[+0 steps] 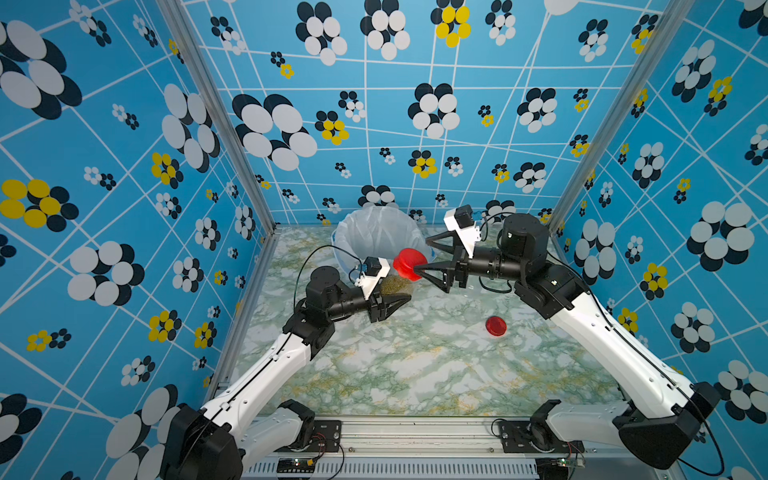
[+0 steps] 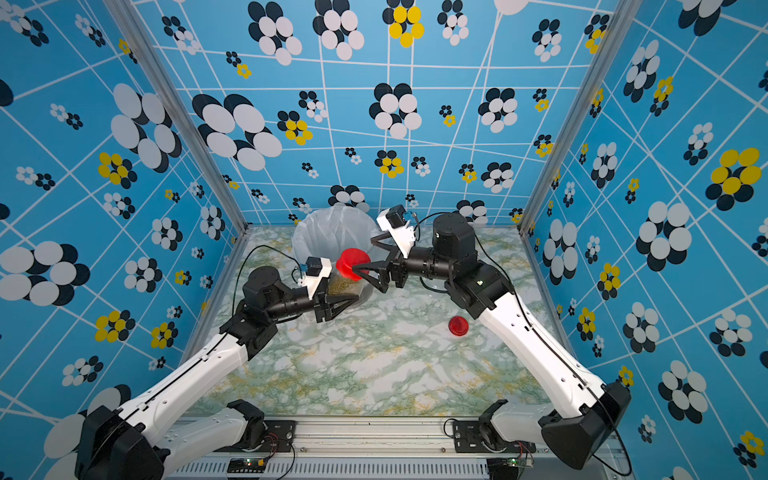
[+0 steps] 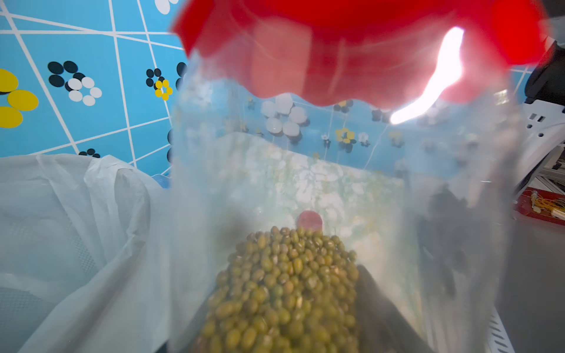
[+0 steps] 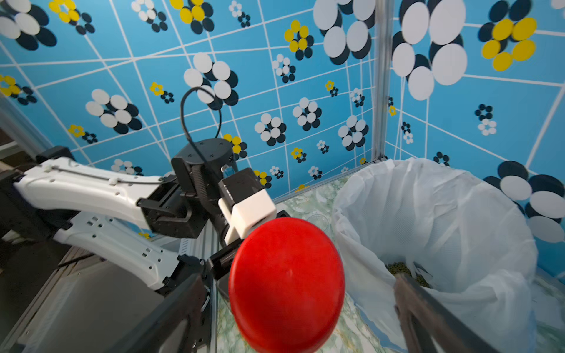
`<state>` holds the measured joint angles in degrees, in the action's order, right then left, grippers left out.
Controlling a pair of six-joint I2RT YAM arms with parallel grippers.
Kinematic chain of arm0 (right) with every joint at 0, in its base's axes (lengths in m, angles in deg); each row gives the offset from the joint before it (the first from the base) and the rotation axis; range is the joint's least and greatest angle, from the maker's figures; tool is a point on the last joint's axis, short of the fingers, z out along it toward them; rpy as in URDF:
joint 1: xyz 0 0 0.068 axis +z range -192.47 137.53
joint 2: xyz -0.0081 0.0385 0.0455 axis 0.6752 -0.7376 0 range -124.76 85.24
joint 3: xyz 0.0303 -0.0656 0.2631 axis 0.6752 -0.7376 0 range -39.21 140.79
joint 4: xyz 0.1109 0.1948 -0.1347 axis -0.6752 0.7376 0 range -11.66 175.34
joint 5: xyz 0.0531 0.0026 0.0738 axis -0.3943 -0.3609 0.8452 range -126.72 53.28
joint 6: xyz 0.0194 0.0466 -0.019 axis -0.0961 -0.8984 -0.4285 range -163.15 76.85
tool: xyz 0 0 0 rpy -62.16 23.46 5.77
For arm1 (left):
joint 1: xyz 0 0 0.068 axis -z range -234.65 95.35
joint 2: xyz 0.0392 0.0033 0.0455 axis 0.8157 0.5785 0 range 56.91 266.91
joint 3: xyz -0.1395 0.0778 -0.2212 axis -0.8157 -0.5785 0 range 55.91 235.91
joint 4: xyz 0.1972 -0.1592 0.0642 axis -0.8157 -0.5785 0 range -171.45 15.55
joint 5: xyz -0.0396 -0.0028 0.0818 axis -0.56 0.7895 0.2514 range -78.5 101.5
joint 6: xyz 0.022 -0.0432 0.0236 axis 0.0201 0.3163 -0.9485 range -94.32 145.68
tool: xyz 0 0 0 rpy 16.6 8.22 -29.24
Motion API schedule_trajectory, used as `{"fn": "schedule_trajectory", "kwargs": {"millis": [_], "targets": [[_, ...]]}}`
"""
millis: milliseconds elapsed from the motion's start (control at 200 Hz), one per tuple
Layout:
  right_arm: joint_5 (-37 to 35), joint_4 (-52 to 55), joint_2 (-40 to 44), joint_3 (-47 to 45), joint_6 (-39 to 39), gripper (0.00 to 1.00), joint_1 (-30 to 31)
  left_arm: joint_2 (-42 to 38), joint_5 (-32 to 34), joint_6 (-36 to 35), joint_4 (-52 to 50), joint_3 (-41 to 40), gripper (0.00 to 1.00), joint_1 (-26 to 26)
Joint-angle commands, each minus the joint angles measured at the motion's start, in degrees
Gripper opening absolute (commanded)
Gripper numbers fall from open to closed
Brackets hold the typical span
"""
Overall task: Empty moldy mung beans from jars
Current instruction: Unscrew the lid from the jar.
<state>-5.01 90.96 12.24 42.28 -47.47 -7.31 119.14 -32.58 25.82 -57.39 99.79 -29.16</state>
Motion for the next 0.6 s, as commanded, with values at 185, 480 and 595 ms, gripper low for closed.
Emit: {"fn": "schedule_trajectory", "kwargs": {"millis": [185,480,595], "targets": [[-31.50,-2.81,-1.17,-1.23,-10.59,0.99,8.76,0.04,6.28,-0.58,1.00,1.65,0.29,-0.27],[-35.14,-14.60,-2.34,-9.24,-23.20,0.96,10.22,-0.04,7.68,-0.83,0.58,2.05,0.28,0.32],[-33.83,-15.29,-3.57,-9.72,-26.25,0.95,10.28,0.08,8.94,-1.49,0.38,1.95,0.28,1.00]]}}
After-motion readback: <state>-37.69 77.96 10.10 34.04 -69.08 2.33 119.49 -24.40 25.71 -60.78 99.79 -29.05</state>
